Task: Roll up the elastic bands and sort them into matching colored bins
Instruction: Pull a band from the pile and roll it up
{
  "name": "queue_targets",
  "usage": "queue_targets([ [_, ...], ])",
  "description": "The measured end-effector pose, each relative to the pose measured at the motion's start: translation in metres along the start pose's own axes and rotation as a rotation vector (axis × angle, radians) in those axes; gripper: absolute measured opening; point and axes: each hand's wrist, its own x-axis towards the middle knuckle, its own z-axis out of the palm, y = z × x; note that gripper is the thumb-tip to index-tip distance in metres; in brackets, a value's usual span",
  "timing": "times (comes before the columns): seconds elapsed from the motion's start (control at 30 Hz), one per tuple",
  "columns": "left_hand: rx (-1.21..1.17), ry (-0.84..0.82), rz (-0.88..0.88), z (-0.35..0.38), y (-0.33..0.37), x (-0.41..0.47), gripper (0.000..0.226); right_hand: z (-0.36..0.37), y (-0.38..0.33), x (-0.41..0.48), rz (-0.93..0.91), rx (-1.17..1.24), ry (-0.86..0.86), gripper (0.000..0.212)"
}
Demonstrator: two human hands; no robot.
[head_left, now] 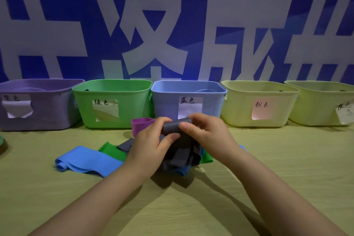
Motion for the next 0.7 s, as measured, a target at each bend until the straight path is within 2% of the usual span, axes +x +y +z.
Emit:
queue_targets([
  [0.03, 0.001, 0.003, -0.005, -0.0006, 0.0005, -0.0002, 0.02, 0.0002, -0.0007, -0.0005, -0.003, 0.004, 0.003, 0.012],
  [0.13, 0.005, 0.014, -0.018, -0.0012, 0.0009, 0.0003, 0.021, 0.0006, 0.0004, -0.0013, -0.043, -0.015, 0.002, 0.031],
  [0.2, 0.024, 0.027, -0.006, -0.0009, 0.0009, 0.0006, 0.018, 0.0007, 0.0014, -0.0005, -0.051, -0.027, 0.011, 0.029],
  [0.37, 0.049, 0.06, 0.037, -0.002, 0.0041, -0.0008, 0.038, 0.003, 0.0035, 0.0014, 0.018, -0.005, -0.004, 0.008],
  [0.53, 0.072, 0.061, 0.103, -0.0037, 0.0058, -0.001, 0.029, 0.0027, 0.0016, 0.0018, 0.039, -0.021, -0.028, 0.017],
  [0.63, 0.072, 0.076, 0.07, -0.0039, 0.0048, -0.0006, 0.029, 0.0039, 0.0015, 0.001, 0.043, 0.069, -0.022, 0.007],
  [0.7, 0.066, 0.087, 0.03, -0.0059, 0.0044, 0.0005, 0.028, 0.0056, 0.0002, -0.0006, 0.022, 0.066, -0.019, 0.026],
])
